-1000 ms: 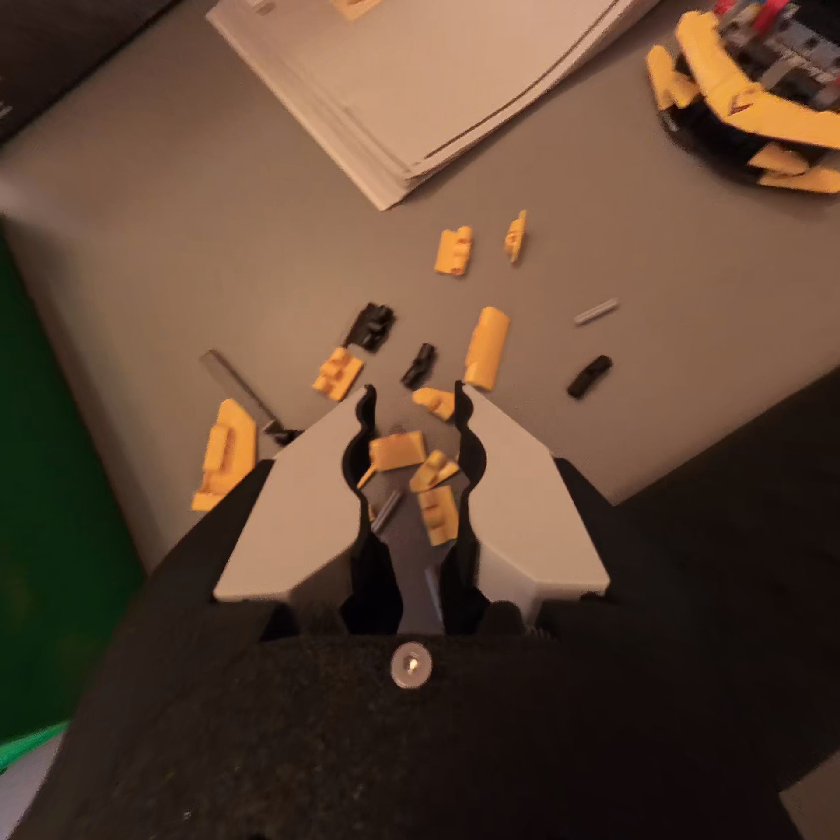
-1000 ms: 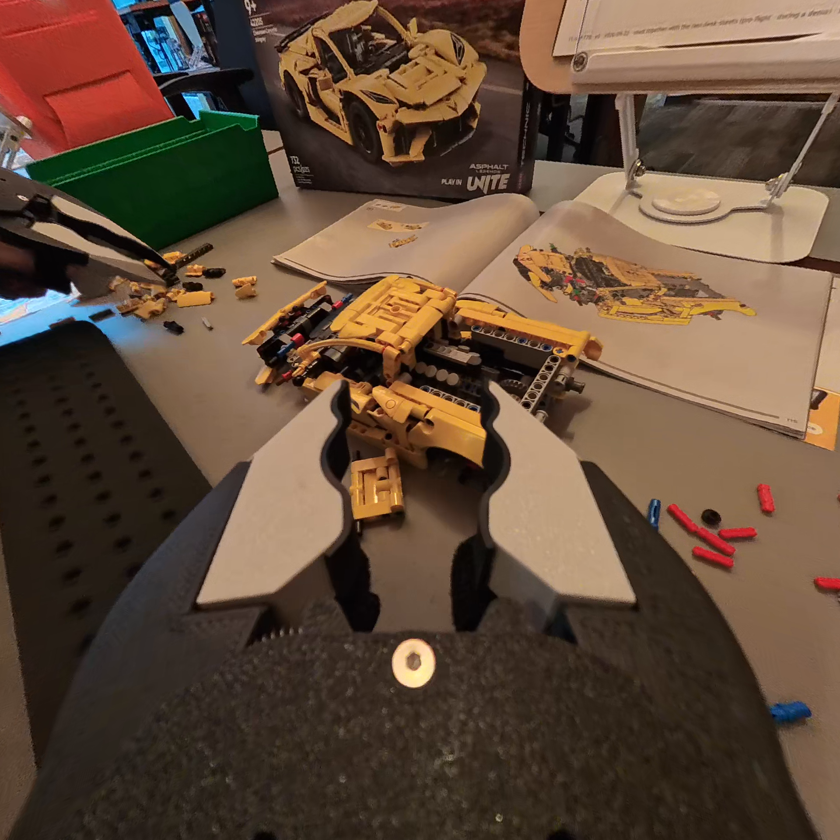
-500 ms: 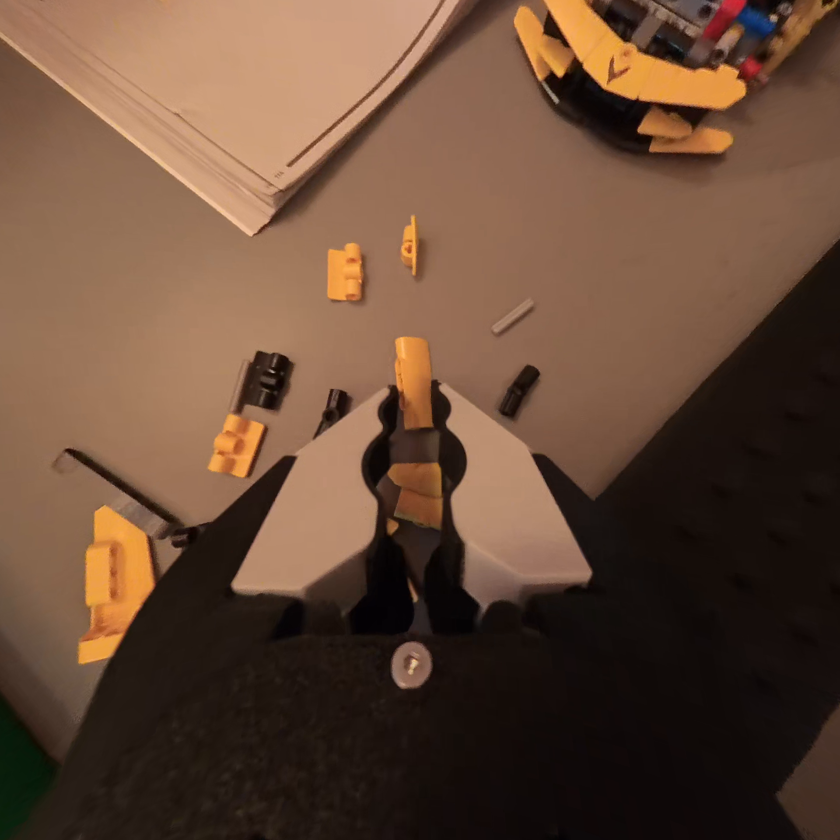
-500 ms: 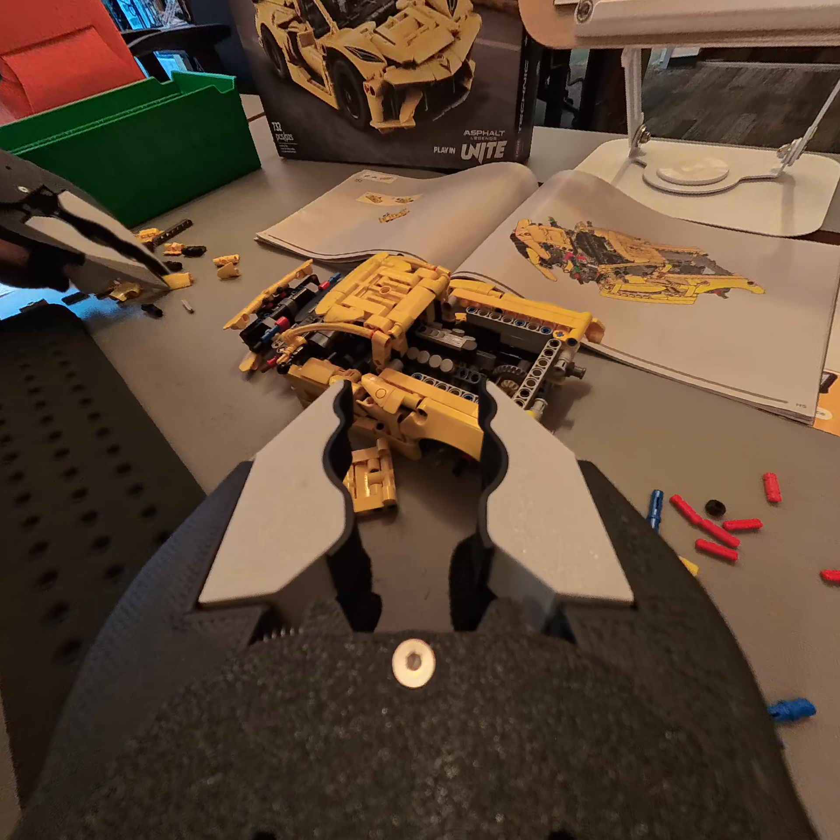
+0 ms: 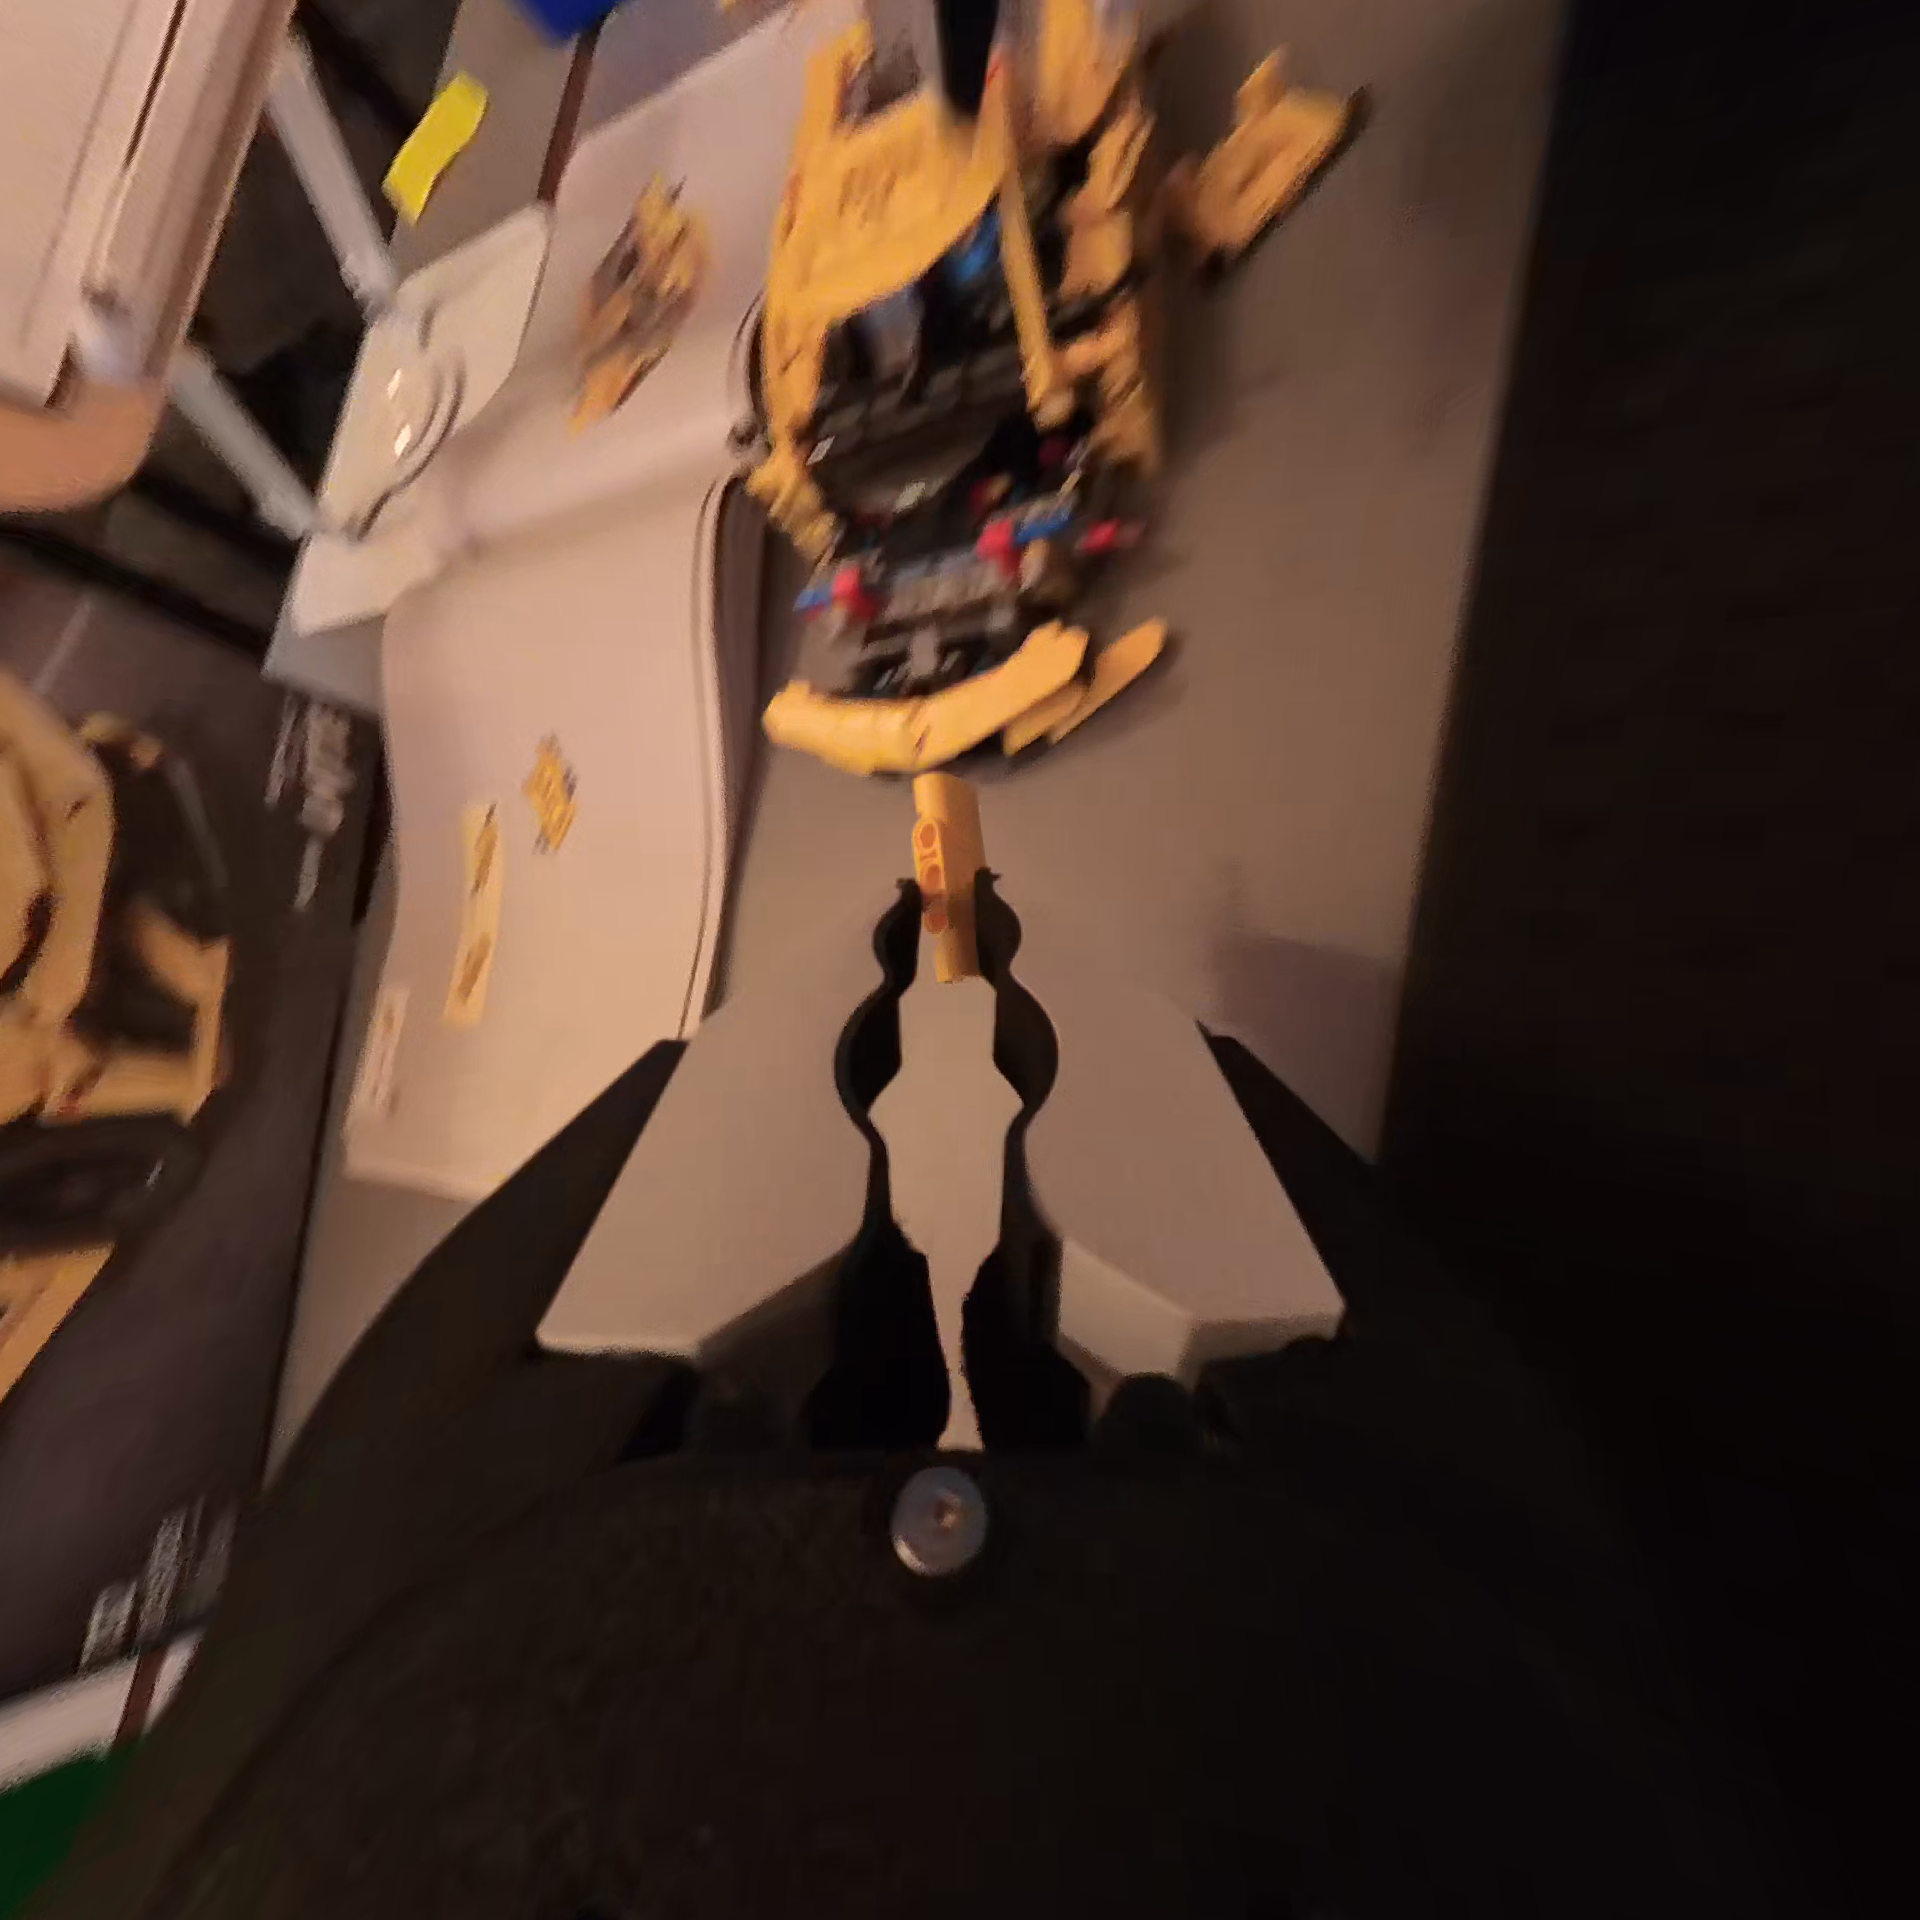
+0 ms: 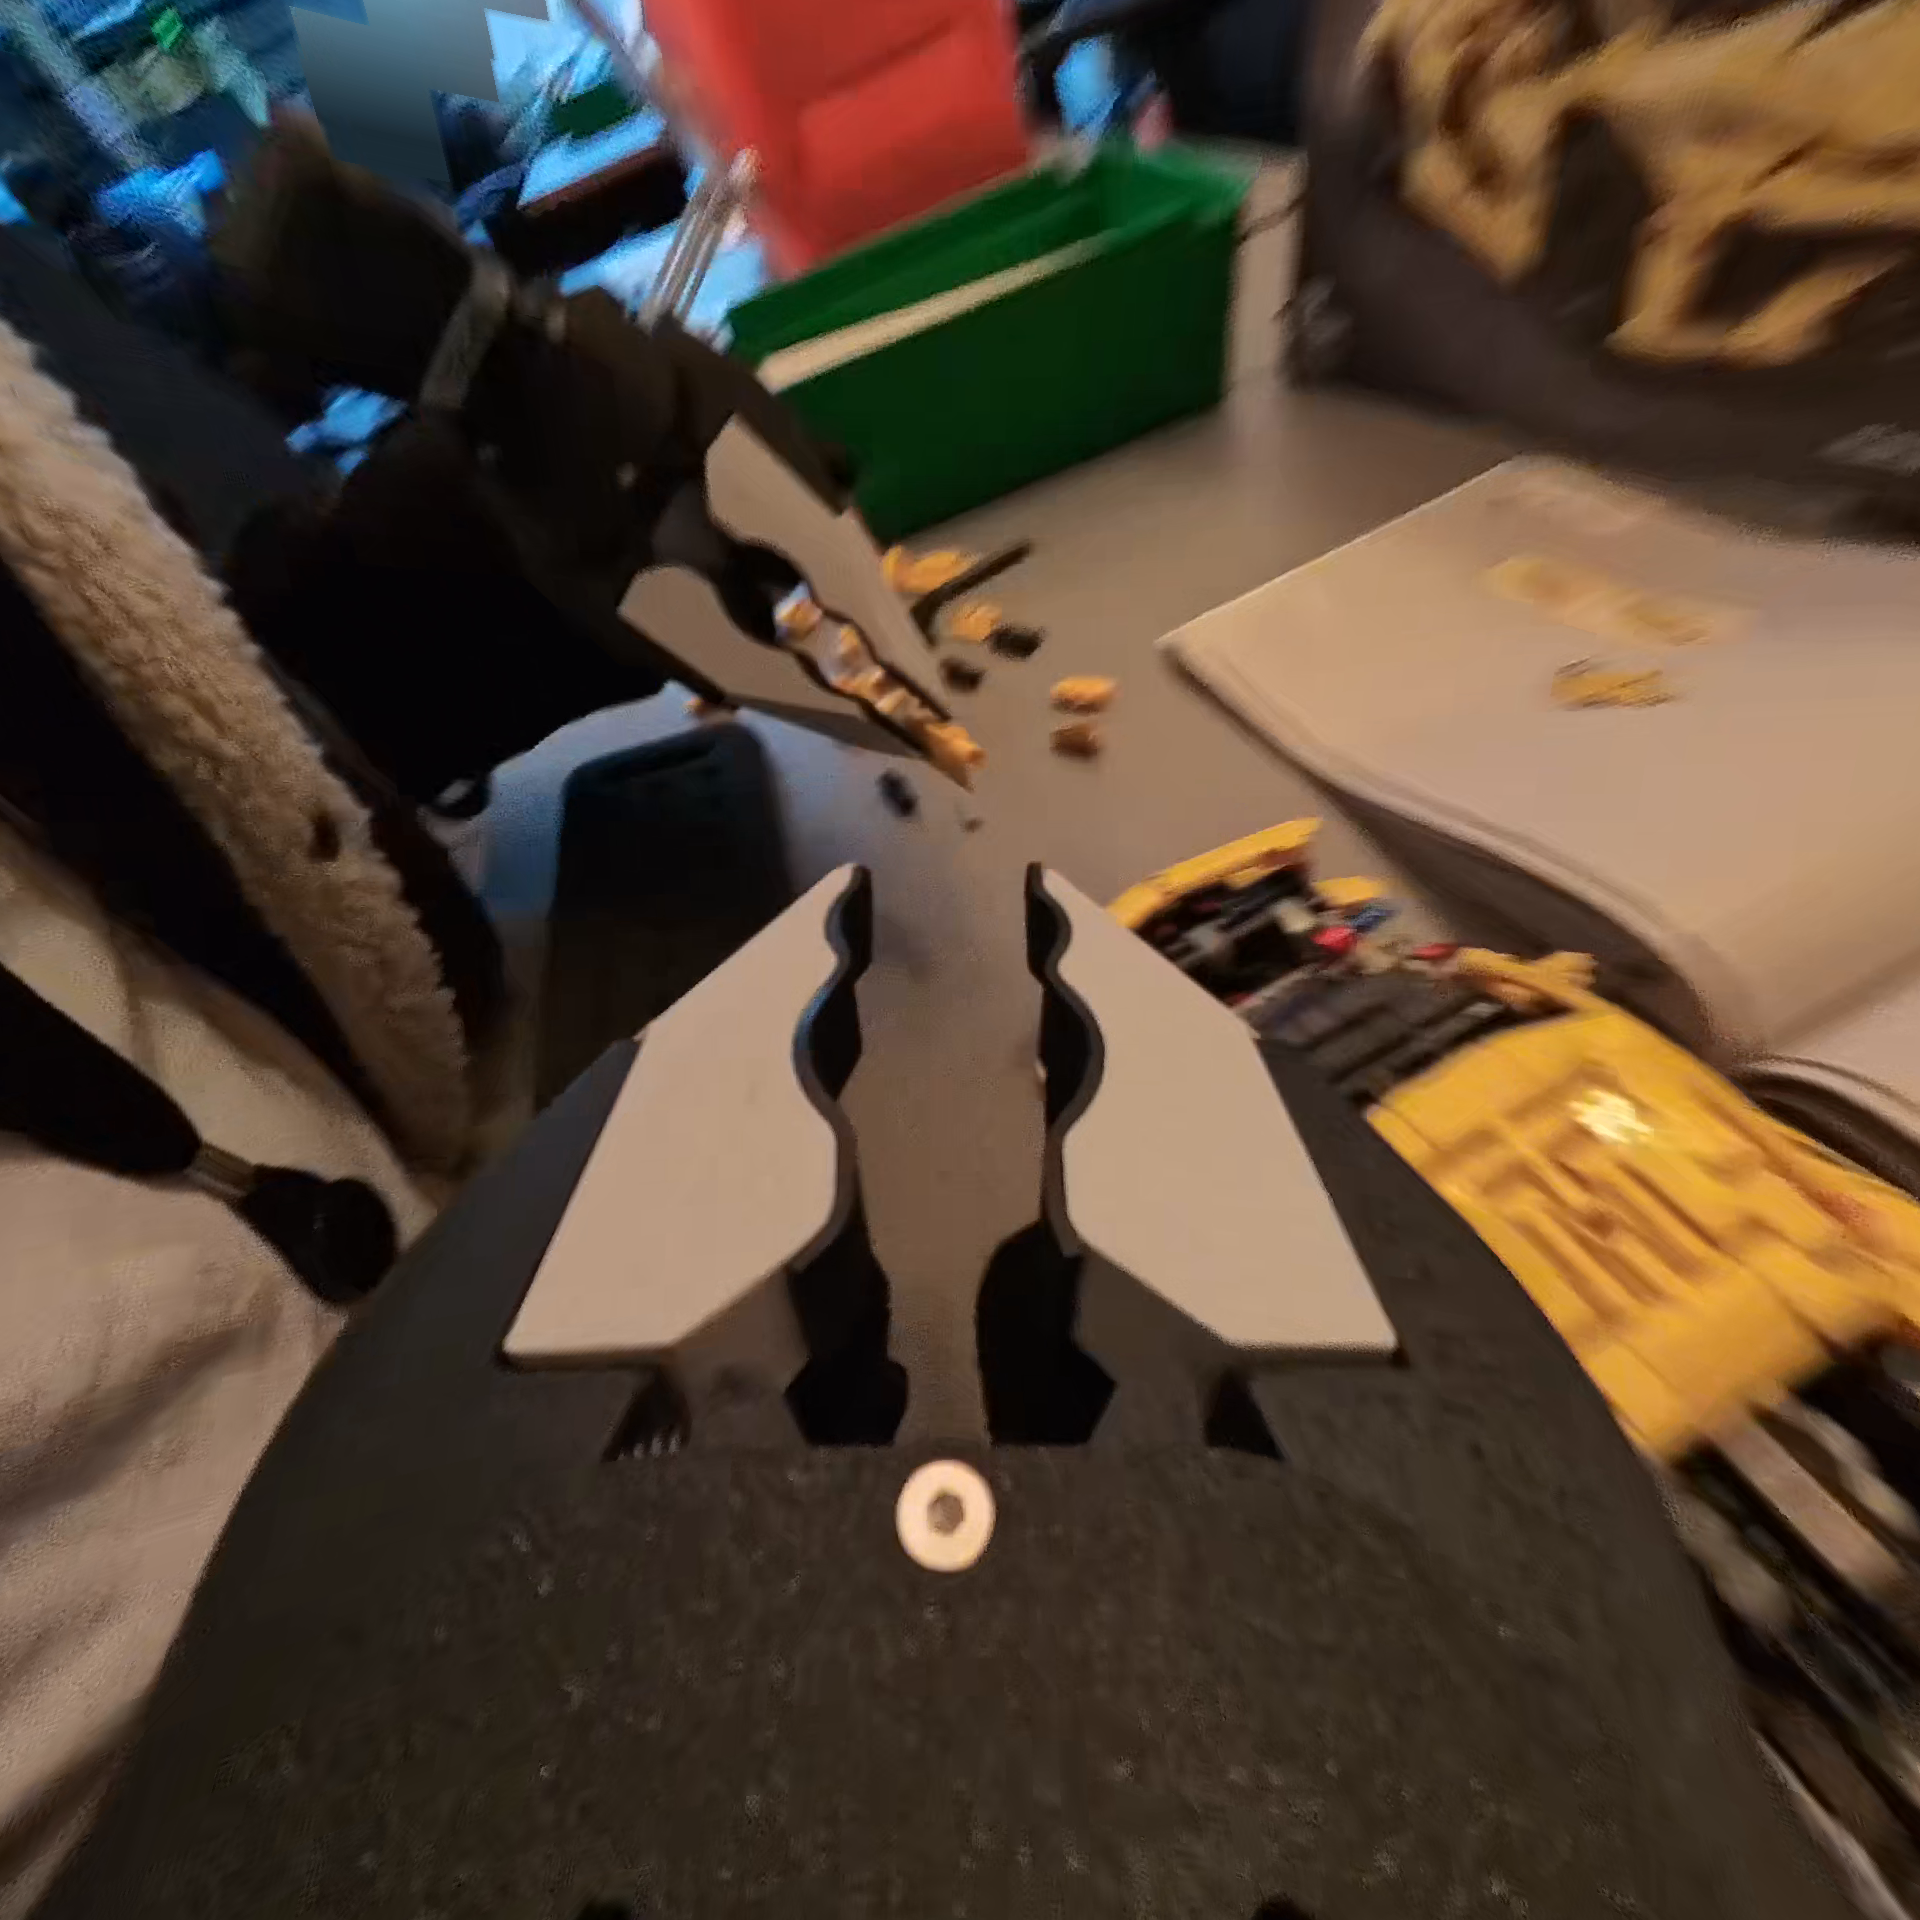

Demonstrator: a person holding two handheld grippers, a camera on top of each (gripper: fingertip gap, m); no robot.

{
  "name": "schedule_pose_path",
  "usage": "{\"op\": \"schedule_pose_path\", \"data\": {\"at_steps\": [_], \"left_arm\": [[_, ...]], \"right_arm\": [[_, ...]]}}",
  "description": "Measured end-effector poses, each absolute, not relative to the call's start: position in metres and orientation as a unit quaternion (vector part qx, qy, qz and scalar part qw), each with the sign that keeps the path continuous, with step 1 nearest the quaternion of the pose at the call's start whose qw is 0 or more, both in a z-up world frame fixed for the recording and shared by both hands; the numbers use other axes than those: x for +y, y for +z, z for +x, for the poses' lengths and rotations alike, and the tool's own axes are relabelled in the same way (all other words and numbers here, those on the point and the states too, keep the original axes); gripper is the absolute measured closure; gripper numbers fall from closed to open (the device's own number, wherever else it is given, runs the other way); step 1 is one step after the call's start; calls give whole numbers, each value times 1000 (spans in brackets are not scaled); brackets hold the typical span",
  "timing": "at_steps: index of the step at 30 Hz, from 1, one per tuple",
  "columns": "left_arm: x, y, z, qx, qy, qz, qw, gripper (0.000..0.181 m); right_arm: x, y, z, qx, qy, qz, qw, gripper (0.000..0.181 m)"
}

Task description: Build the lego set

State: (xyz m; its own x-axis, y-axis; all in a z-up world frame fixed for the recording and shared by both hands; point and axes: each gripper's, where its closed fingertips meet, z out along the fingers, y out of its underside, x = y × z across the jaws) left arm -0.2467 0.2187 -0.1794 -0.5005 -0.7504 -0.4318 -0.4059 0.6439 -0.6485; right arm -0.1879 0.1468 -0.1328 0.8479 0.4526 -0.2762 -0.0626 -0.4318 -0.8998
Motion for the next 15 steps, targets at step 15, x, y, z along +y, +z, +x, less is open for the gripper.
{"op": "schedule_pose_path", "data": {"at_steps": [15], "left_arm": [[126, -187, -211, 841, -348, -310, 274, 172]], "right_arm": [[116, -196, -207, -135, 310, -858, 387, 175]]}}
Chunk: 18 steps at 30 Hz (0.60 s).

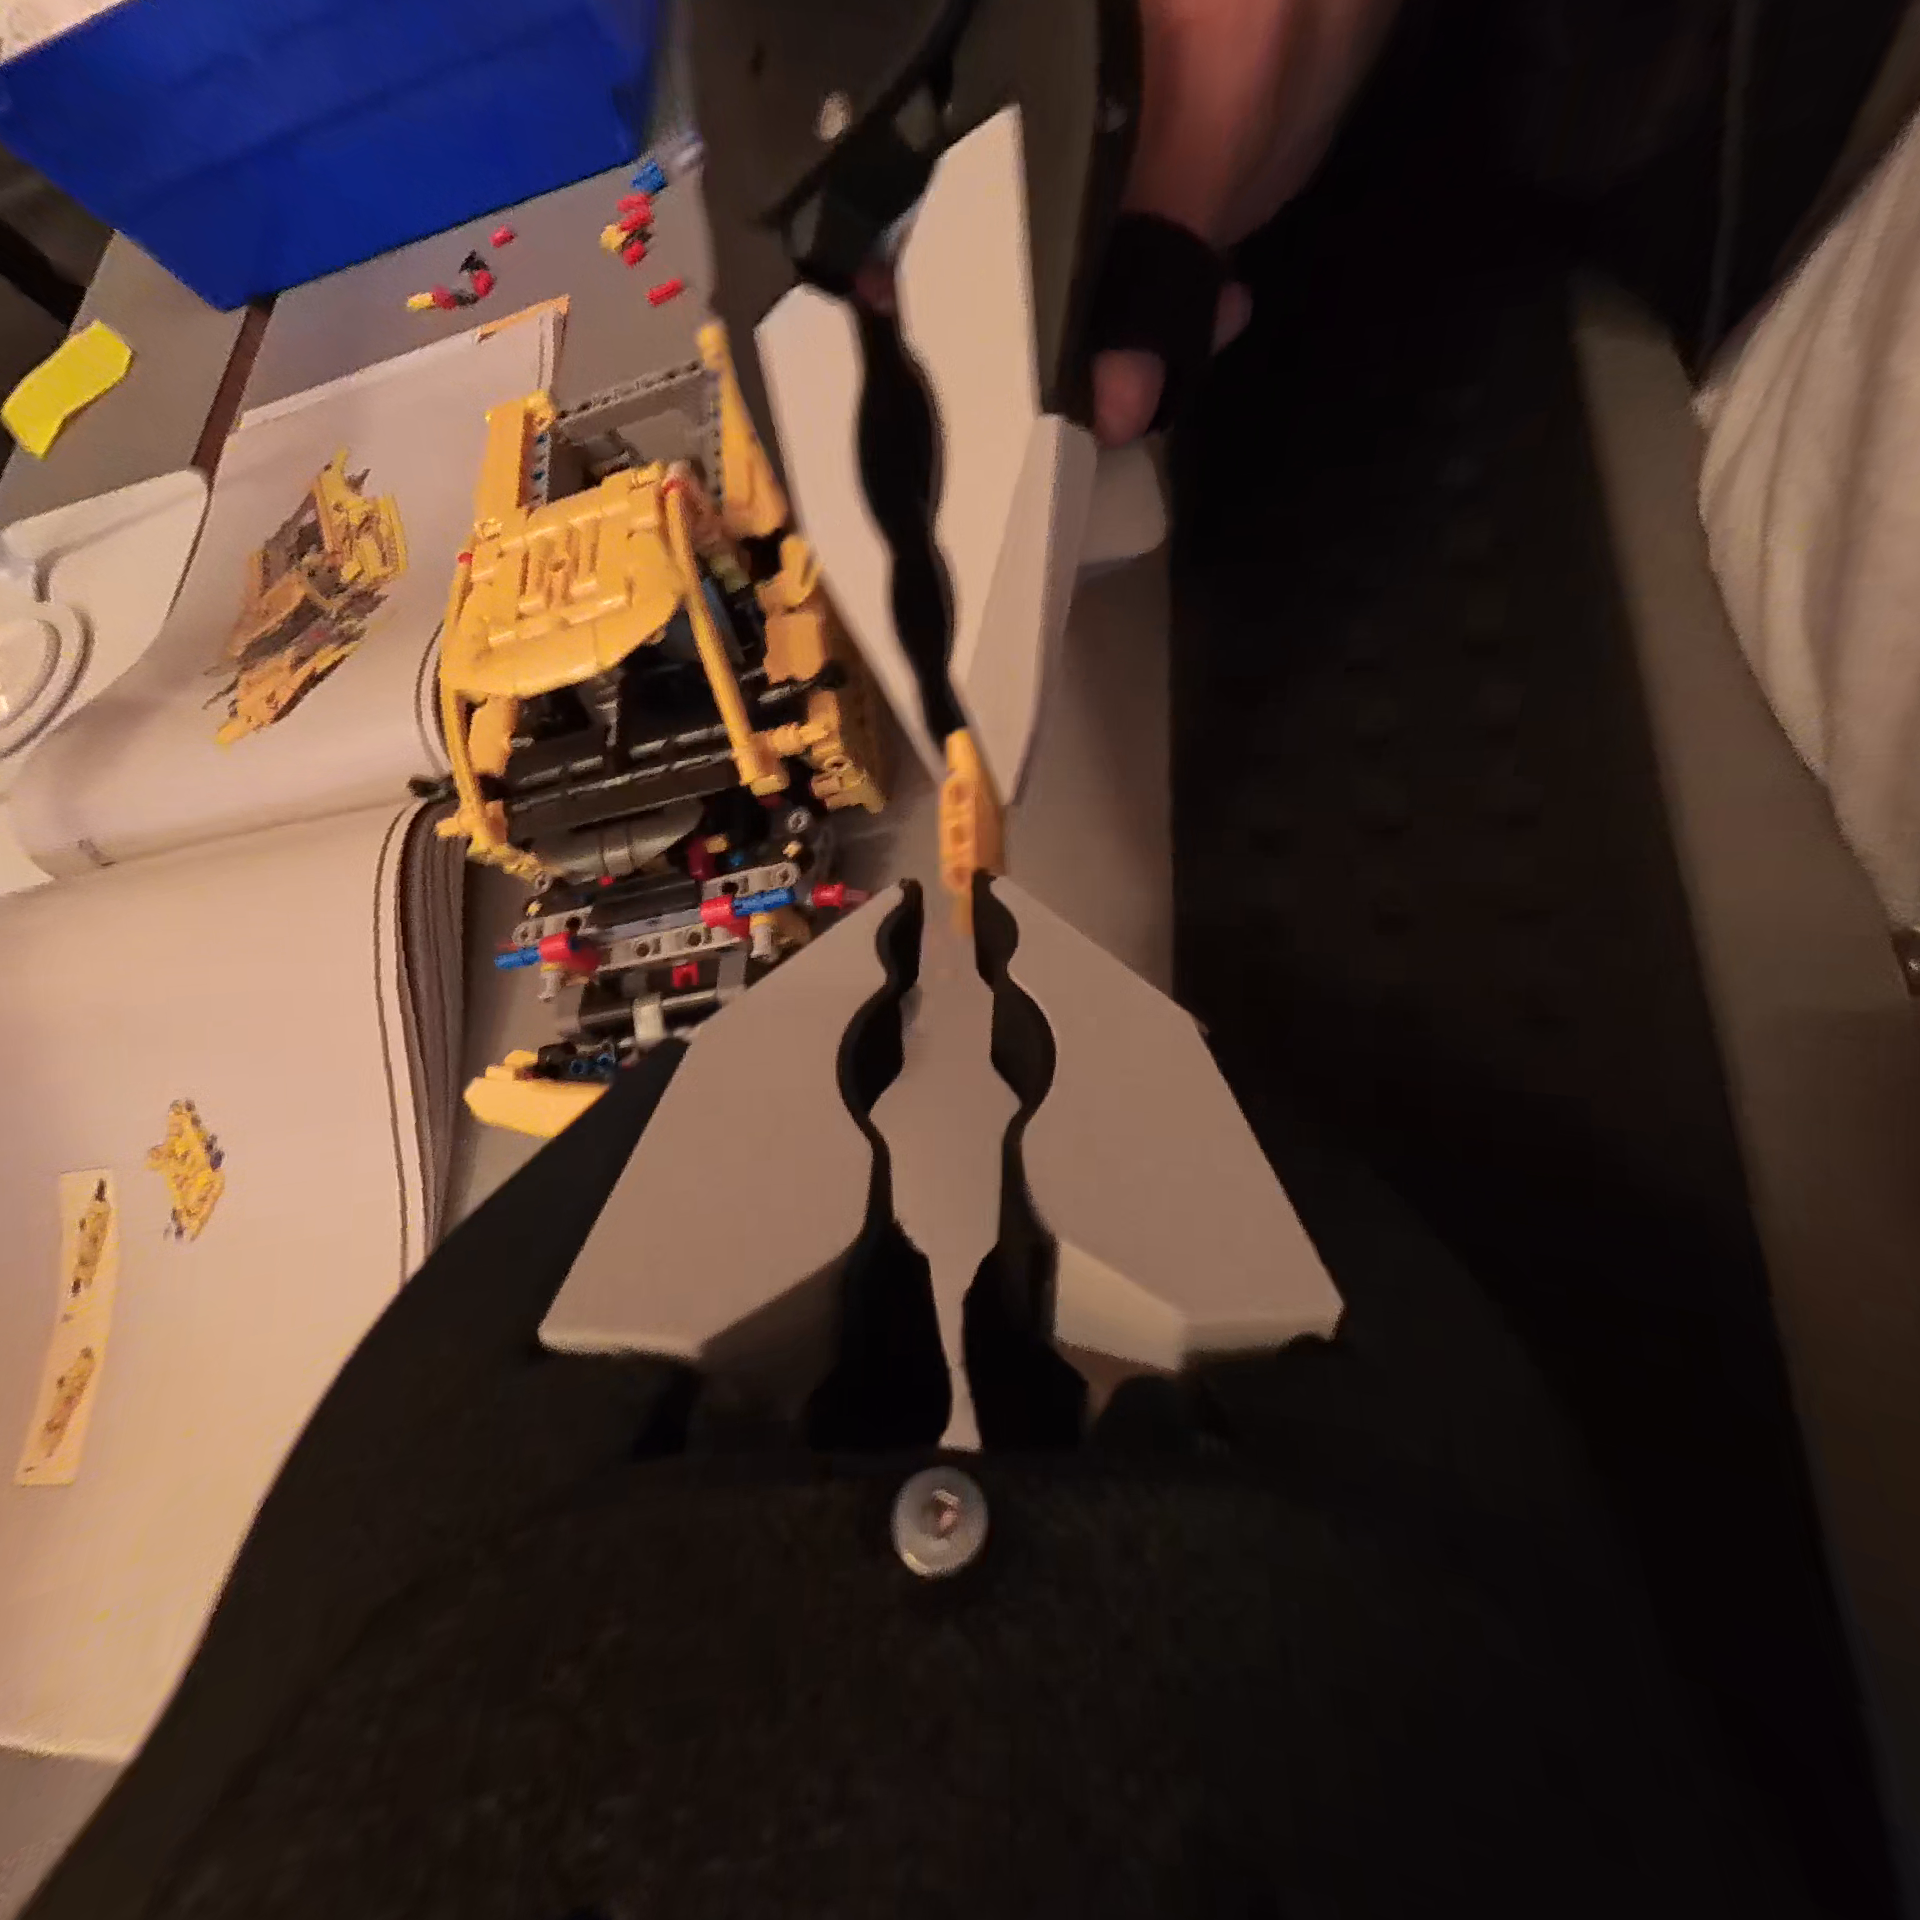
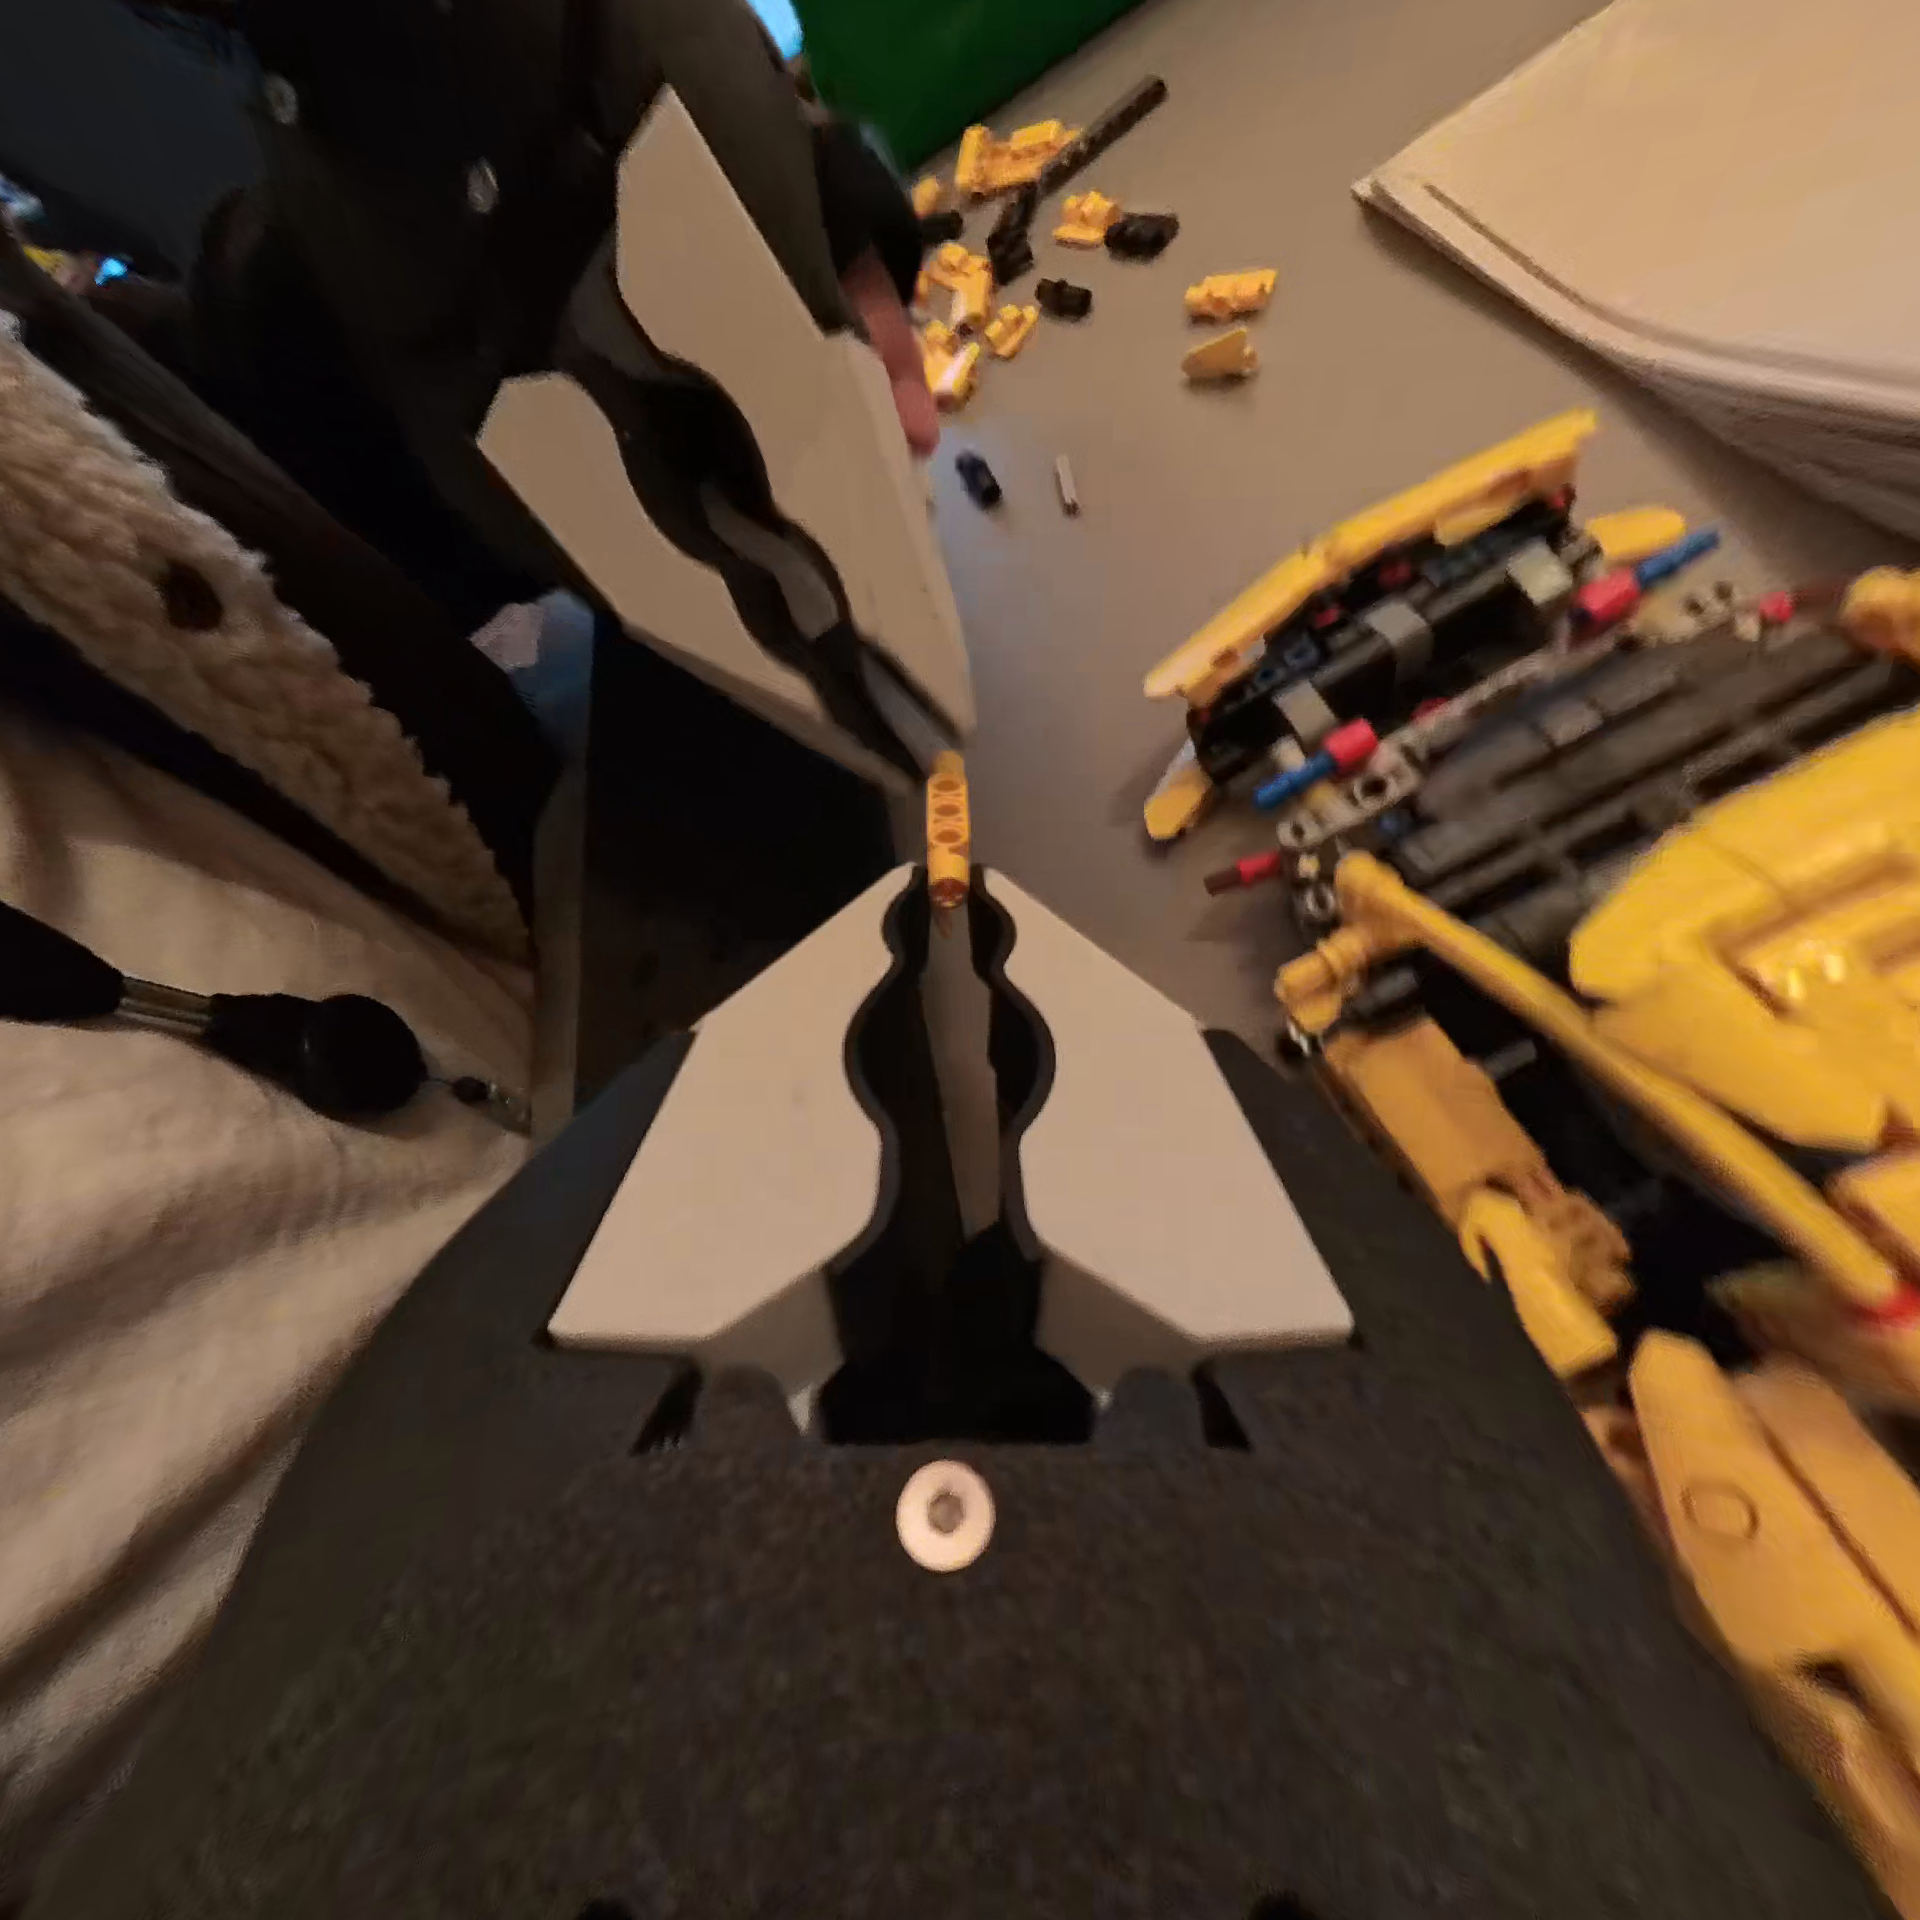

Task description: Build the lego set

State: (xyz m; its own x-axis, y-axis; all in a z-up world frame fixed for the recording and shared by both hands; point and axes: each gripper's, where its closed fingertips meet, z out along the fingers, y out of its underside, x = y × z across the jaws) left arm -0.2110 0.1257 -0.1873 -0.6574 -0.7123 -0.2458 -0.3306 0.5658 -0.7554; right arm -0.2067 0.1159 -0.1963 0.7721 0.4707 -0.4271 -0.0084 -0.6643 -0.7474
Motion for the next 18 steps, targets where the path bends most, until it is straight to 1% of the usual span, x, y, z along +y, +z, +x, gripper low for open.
{"op": "schedule_pose_path", "data": {"at_steps": [4, 7, 10, 14, 18], "left_arm": [[167, -184, -198, 765, -376, -435, 290, 170], [231, -183, -189, 658, -380, -561, 329, 167], [296, -188, -198, 563, -342, -664, 355, 163], [346, -174, -217, 474, -340, -707, 399, 163], [369, -176, -238, 468, -304, -719, 414, 163]], "right_arm": [[88, -226, -180, -86, 308, -891, 322, 175], [71, -237, -168, -60, 315, -904, 283, 175], [66, -242, -163, -56, 297, -914, 272, 175], [65, -250, -162, -60, 285, -920, 262, 175], [65, -250, -158, -61, 277, -922, 262, 175]]}}
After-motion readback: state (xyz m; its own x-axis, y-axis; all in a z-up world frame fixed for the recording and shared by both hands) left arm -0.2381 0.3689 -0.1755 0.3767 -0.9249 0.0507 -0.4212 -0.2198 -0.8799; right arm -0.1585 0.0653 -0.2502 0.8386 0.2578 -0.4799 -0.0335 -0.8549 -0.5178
